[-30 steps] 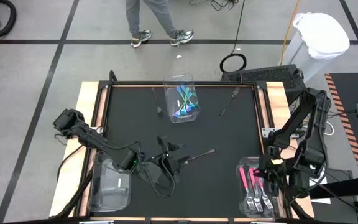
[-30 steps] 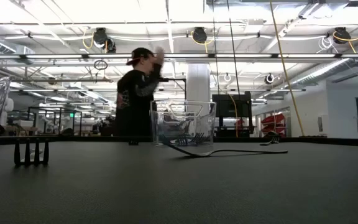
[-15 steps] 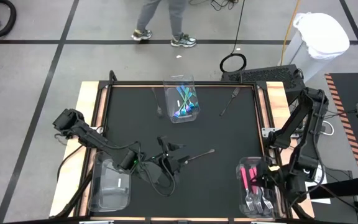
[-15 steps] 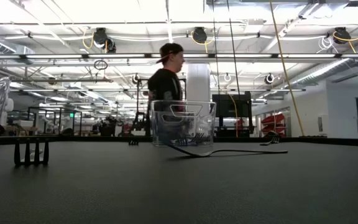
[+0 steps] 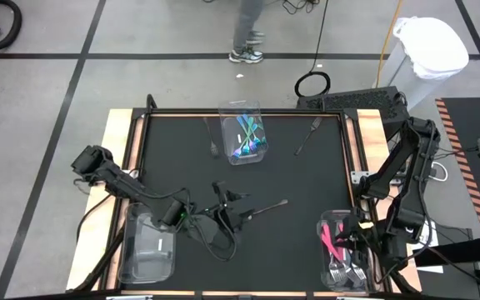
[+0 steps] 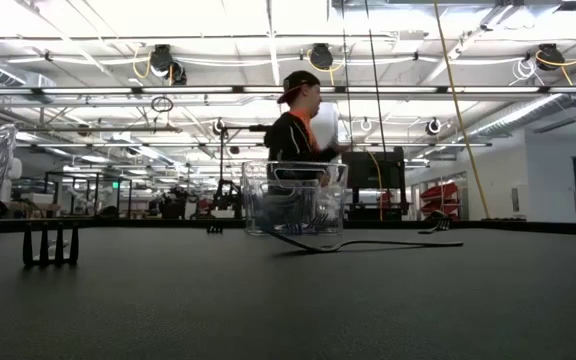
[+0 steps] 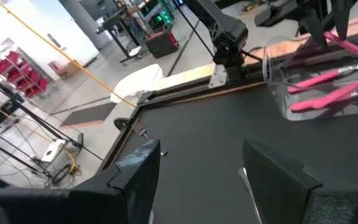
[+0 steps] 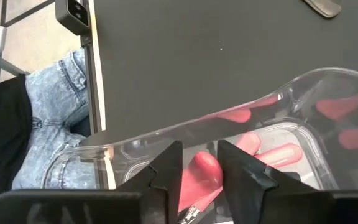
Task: Sort silverware by color (type)
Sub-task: Put the pink fork into the bottom right transparent bin, then put the black fork into the bottom left transparent bin
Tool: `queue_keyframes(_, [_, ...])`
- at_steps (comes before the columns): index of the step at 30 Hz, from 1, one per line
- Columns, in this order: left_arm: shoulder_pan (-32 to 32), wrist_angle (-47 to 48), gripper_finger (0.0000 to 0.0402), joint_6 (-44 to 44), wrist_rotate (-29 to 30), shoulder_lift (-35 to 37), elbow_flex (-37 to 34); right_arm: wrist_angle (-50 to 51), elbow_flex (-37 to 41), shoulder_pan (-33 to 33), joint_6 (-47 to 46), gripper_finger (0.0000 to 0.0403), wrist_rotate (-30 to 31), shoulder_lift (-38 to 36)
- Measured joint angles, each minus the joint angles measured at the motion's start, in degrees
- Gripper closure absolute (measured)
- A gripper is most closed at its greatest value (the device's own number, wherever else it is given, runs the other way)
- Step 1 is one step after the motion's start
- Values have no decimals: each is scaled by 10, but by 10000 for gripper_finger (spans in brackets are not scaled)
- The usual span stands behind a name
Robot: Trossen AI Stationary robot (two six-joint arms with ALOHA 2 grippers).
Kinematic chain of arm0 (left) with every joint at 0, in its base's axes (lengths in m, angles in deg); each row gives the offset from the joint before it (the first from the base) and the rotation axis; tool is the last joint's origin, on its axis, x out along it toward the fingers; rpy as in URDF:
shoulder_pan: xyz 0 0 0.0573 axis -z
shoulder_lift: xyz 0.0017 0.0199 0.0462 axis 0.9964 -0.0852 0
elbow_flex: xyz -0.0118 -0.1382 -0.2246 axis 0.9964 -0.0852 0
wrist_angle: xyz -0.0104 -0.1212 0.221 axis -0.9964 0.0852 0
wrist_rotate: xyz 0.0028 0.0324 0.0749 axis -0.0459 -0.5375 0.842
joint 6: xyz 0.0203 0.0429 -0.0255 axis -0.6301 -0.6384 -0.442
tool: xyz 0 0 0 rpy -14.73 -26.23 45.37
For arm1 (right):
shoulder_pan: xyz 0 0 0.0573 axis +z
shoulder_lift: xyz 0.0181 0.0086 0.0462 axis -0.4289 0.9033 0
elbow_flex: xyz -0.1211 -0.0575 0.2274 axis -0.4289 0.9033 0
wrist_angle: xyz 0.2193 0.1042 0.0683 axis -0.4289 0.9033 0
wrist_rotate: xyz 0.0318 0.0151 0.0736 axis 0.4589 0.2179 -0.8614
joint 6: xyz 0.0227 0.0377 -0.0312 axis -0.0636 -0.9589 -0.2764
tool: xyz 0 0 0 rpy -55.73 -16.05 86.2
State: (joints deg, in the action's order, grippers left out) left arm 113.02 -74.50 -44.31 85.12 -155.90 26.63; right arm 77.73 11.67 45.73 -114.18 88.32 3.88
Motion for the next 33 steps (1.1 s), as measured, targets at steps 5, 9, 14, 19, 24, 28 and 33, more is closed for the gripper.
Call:
queue_keyframes(5, [-12,18,174,18,-22,0,0,14,0,-2,-7,277,2,0])
queue_keyframes(9, [-21,27,174,31,-34,0,0,30,0,-3,-44,268,6,0])
queue_keyframes(14, [-21,28,174,32,-36,0,0,44,0,-3,-56,266,6,0])
queue_keyframes(19, [-20,28,174,37,-37,0,0,50,-5,-3,-50,266,16,0])
queue_keyframes(24, [-22,39,174,82,-96,0,0,52,-40,-3,-26,266,47,0])
queue_keyframes(28, [-23,52,174,106,-115,-4,0,53,-82,-3,61,266,100,0])
queue_keyframes(33, [-26,45,174,119,-114,-20,0,53,-134,-3,226,266,260,0])
